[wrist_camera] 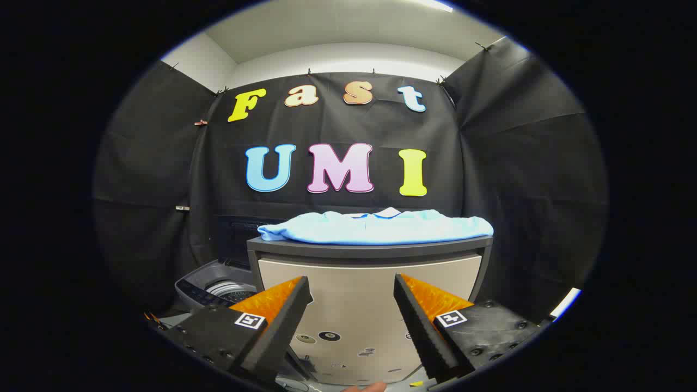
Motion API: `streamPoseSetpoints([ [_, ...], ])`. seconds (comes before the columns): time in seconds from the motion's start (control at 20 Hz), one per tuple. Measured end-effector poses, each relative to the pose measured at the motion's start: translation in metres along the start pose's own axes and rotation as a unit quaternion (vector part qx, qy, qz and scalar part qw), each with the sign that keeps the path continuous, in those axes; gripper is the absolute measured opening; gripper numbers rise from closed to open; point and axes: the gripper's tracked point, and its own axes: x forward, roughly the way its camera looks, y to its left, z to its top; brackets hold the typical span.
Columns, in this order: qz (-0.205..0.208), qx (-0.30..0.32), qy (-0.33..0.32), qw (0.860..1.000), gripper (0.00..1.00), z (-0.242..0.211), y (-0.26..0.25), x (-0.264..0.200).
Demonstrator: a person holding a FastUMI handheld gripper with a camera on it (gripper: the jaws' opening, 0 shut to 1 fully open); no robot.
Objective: Put the clothes into the washing machine and then close the washing machine lid.
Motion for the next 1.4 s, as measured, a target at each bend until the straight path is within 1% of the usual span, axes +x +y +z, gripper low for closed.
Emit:
streamPoseSetpoints([
  [0.45, 0.005, -0.006, 0.006, 1.000, 0.98, -0.004, 0.001, 0.003],
  [1.05, 0.007, -0.001, 0.008, 1.000, 0.98, 0.002, -0.001, 0.006],
  [1.2, 0.007, 0.001, 0.000, 1.000, 0.98, 0.020, -0.005, 0.015],
  [1.3, 0.002, 0.004, -0.010, 1.000, 0.98, 0.048, -0.010, 0.029],
  [1.4, 0.002, 0.015, -0.013, 1.000, 0.98, 0.078, -0.013, 0.056],
])
